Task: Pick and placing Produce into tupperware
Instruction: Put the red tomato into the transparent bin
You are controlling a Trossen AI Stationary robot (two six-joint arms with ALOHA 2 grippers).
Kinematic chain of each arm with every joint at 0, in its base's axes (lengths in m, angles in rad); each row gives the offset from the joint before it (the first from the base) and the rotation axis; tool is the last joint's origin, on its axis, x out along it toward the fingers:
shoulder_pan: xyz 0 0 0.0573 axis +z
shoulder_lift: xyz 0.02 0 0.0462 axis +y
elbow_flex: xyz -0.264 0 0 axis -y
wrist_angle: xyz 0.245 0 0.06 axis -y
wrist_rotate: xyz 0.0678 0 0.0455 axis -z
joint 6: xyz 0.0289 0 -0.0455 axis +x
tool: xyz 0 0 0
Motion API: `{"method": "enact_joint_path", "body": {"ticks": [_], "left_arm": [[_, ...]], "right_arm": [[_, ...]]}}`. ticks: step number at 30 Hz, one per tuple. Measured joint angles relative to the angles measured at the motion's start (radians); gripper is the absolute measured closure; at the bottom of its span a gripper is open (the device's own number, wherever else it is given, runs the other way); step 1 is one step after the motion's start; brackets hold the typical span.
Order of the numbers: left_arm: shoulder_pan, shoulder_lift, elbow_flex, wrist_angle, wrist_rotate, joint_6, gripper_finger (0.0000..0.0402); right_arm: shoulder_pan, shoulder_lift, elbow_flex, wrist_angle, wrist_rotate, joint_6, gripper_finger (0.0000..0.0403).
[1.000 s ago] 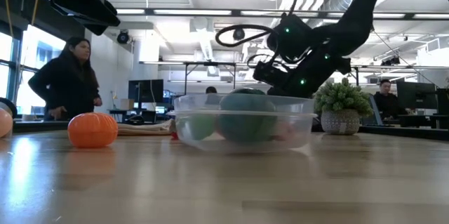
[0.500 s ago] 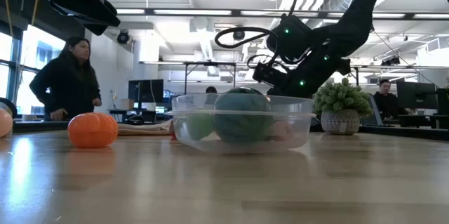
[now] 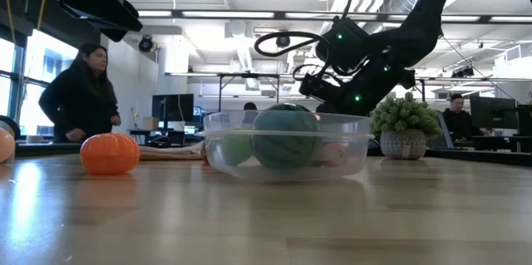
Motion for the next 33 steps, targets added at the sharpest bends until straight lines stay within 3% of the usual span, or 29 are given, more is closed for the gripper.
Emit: {"method": "enact_joint_path", "body": {"ticks": [22,33], "left_arm": [[0.000,0.000,0.000,0.000,0.000,0.000,0.0401],[0.000,0.000,0.000,0.000,0.000,0.000,0.0401]], "right_arm": [[0.000,-0.009,0.000,0.028,0.019,-0.024,0.0306],[0.004,-0.133,-0.001,-0.006,0.044,-0.061,0.0306]]}}
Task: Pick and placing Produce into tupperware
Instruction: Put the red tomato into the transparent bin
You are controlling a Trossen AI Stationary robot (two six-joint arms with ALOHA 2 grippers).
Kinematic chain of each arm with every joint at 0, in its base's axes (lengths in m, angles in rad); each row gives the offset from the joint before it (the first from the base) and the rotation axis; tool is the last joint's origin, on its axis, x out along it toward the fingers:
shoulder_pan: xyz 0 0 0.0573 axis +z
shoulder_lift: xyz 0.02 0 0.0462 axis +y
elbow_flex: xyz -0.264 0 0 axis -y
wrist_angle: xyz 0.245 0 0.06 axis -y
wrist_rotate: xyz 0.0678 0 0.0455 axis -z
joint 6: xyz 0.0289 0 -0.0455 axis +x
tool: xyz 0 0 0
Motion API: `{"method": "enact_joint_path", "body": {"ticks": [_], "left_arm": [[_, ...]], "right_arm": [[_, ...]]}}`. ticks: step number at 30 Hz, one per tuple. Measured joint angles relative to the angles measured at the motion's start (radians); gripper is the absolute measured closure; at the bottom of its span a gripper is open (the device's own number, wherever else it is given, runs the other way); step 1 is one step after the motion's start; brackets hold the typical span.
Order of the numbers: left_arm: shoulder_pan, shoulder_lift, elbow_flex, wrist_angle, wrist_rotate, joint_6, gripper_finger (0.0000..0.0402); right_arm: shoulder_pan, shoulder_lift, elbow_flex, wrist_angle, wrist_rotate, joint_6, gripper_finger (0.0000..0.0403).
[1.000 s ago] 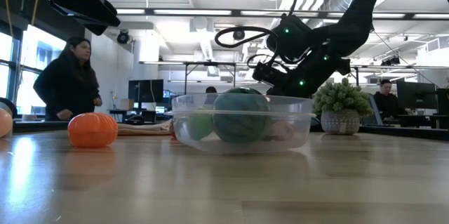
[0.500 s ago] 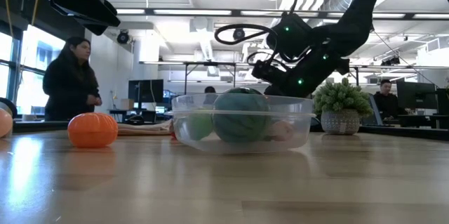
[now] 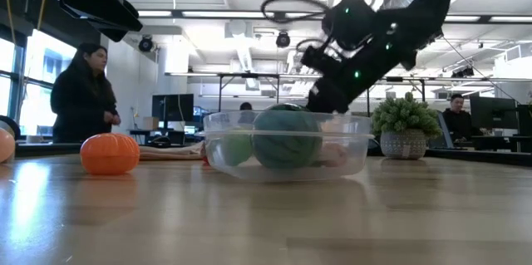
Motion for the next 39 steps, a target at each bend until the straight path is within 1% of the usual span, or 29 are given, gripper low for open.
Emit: {"method": "enact_joint_path", "body": {"ticks": [5,10,14,17,21,26,31,39], "left_arm": [[0.000,0.000,0.000,0.000,0.000,0.000,0.0401],[0.000,0.000,0.000,0.000,0.000,0.000,0.0401],[0.000,0.000,0.000,0.000,0.000,0.000,0.0401],[0.000,0.000,0.000,0.000,0.000,0.000,0.0401],[0.000,0.000,0.000,0.000,0.000,0.000,0.0401],[0.000,0.000,0.000,-0.001,0.000,0.000,0.0401],[0.000,0.000,0.000,0.000,0.000,0.000,0.0401],[0.000,0.000,0.000,-0.001,0.000,0.000,0.0401]], "right_arm": [[0.035,-0.105,0.000,-0.038,0.000,-0.011,0.0306],[0.109,-0.243,0.000,-0.100,-0.001,0.004,0.0306],[0.191,-0.340,0.000,-0.183,-0.006,0.058,0.0306],[0.252,-0.378,0.000,-0.242,-0.007,0.120,0.0306],[0.327,-0.370,-0.005,-0.267,0.022,0.191,0.0306],[0.392,-0.307,-0.014,-0.267,0.070,0.274,0.0306],[0.424,-0.214,-0.014,-0.224,0.079,0.314,0.0306],[0.455,-0.089,-0.014,-0.125,0.067,0.325,0.0306]]}}
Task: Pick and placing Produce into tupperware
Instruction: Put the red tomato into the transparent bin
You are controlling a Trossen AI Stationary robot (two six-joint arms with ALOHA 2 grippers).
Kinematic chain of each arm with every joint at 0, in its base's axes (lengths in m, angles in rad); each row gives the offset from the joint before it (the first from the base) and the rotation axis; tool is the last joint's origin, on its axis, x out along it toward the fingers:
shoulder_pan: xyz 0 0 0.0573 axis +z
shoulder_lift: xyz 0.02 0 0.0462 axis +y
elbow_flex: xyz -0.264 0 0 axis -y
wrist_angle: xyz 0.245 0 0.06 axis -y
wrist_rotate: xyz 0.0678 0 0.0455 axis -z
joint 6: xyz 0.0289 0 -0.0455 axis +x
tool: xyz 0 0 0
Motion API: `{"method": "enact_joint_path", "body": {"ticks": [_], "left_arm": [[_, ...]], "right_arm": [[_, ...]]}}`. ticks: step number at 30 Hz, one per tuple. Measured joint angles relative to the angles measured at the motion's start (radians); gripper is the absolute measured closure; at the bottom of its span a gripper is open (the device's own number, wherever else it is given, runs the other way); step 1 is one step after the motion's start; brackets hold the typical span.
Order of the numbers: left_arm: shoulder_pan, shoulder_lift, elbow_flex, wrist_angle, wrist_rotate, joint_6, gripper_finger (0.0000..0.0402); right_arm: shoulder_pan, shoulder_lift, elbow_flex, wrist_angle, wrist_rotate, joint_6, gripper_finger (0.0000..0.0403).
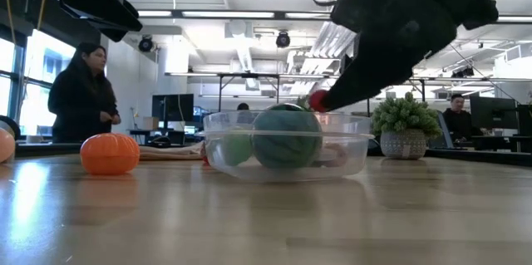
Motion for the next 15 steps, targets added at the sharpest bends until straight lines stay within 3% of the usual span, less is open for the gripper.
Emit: {"method": "enact_joint_path", "body": {"ticks": [15], "left_arm": [[0.000,0.000,0.000,0.001,0.000,0.000,0.0401]], "right_arm": [[0.013,0.029,0.000,-0.004,0.010,0.014,0.0285]]}}
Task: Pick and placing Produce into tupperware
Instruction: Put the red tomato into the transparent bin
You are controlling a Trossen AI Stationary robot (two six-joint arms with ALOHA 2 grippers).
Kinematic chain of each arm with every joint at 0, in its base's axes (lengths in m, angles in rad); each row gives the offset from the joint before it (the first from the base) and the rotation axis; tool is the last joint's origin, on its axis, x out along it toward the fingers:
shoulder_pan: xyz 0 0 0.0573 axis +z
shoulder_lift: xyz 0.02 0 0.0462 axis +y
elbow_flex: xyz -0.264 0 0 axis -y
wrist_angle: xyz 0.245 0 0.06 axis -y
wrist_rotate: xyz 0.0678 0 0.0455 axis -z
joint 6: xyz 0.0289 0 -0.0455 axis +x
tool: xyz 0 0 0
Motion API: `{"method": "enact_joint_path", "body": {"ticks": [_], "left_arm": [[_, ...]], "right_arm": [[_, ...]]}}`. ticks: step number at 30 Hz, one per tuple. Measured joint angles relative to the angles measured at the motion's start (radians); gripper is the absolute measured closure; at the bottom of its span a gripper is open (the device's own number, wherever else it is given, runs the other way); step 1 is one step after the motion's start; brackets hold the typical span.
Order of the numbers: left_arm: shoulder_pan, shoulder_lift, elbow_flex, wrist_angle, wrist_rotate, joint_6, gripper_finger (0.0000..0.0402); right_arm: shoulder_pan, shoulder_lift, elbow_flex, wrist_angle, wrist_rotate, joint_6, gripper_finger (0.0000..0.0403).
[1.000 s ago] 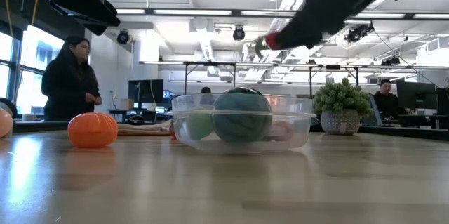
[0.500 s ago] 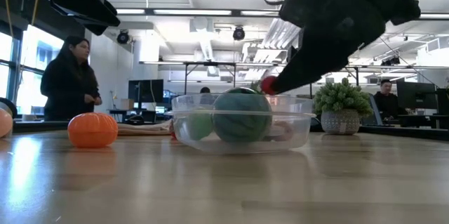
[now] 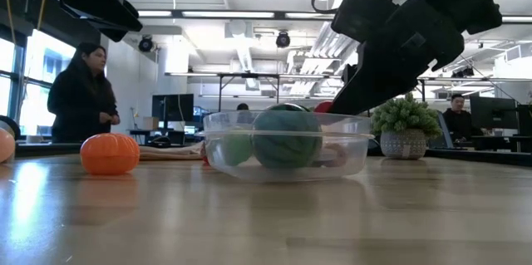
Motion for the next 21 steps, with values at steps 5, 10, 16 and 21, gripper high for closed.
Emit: {"method": "enact_joint_path", "body": {"ticks": [5,10,16,21], "left_arm": [[0.000,0.000,0.000,0.000,0.000,0.000,0.0401],[0.000,0.000,0.000,0.000,0.000,0.000,0.0401],[0.000,0.000,0.000,0.000,0.000,0.000,0.0401],[0.000,0.000,0.000,0.000,0.000,0.000,0.0401]], "right_arm": [[0.000,0.000,0.000,0.000,0.000,-0.005,0.0280],[0.000,0.000,0.000,0.000,0.000,-0.008,0.0279],[-0.001,0.000,0.000,-0.003,0.000,-0.008,0.0279],[-0.001,0.000,0.000,-0.022,0.000,-0.025,0.0279]]}}
